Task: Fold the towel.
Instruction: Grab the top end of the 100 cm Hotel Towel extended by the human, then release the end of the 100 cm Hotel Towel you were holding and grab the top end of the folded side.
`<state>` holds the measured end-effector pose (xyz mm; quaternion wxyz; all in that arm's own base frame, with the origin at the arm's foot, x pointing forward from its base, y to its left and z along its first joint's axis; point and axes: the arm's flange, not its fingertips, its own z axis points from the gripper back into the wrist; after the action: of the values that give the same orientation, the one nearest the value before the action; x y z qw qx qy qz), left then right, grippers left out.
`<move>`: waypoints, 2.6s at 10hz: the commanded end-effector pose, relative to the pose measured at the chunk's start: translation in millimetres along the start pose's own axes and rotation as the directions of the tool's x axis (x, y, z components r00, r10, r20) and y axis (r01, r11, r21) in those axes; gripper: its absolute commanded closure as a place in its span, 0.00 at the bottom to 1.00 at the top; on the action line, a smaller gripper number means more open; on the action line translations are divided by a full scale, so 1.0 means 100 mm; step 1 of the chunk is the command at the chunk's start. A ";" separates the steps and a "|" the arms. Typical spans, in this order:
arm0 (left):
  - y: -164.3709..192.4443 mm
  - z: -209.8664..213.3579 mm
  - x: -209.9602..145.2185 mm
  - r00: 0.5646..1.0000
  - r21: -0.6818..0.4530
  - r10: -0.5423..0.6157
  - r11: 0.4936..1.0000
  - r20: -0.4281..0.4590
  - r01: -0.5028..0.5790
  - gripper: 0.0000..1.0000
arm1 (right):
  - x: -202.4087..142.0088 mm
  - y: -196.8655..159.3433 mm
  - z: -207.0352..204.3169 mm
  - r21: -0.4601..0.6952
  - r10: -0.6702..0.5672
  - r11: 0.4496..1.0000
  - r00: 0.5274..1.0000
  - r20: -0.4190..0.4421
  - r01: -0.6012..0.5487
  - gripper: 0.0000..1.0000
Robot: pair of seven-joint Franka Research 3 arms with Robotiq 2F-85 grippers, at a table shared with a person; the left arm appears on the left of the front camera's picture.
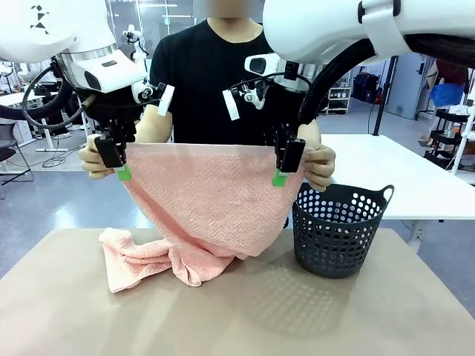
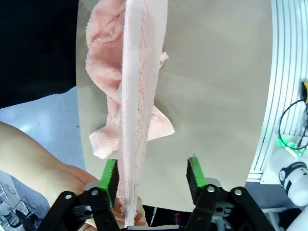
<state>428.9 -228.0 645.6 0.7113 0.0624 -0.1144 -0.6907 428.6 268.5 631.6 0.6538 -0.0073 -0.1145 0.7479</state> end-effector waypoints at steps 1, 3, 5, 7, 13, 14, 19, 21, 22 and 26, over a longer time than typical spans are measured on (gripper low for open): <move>0.01 -0.06 -0.03 0.999 0.024 0.026 0.999 0.019 -0.026 1.00 | 0.01 0.00 0.01 0.002 -0.030 1.000 0.999 -0.042 0.030 0.69; 0.02 -0.08 -0.02 1.000 0.015 0.022 1.000 0.020 -0.022 1.00 | -0.01 0.00 0.00 0.006 -0.045 0.999 0.998 -0.049 0.046 1.00; 0.02 -0.09 -0.02 0.999 0.013 0.024 1.000 0.024 -0.024 1.00 | -0.03 0.01 -0.03 0.003 -0.054 0.999 0.997 -0.045 0.055 0.95; 0.00 -0.08 -0.03 0.999 0.013 0.023 1.000 0.024 -0.024 1.00 | -0.05 0.03 -0.03 -0.005 -0.060 0.998 0.997 -0.039 0.060 1.00; 0.03 -0.03 -0.02 1.000 0.005 0.008 1.000 0.006 -0.008 1.00 | -0.04 0.00 -0.01 0.005 -0.035 0.999 0.999 -0.015 0.035 1.00; 0.03 -0.03 -0.02 1.000 0.005 0.008 1.000 0.006 -0.008 1.00 | -0.04 0.00 -0.01 0.005 -0.035 0.999 0.999 -0.015 0.035 1.00; 0.03 -0.03 -0.02 1.000 0.005 0.008 1.000 0.006 -0.008 1.00 | -0.04 0.00 -0.01 0.005 -0.035 0.999 0.999 -0.015 0.035 1.00; 0.03 -0.03 -0.02 1.000 0.005 0.008 1.000 0.006 -0.008 1.00 | -0.04 0.00 -0.01 0.005 -0.035 0.999 0.999 -0.015 0.035 1.00; 0.03 -0.03 -0.02 1.000 0.005 0.008 1.000 0.006 -0.008 1.00 | -0.04 0.00 -0.01 0.005 -0.035 0.999 0.999 -0.015 0.035 1.00; 0.03 -0.03 -0.02 1.000 0.005 0.008 1.000 0.006 -0.008 1.00 | -0.04 0.00 -0.01 0.005 -0.035 0.999 0.999 -0.015 0.035 1.00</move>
<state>431.3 -227.5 642.2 0.7163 0.0596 -0.1186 -0.6850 429.3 265.8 630.3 0.6682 -0.0092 -0.1082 0.7360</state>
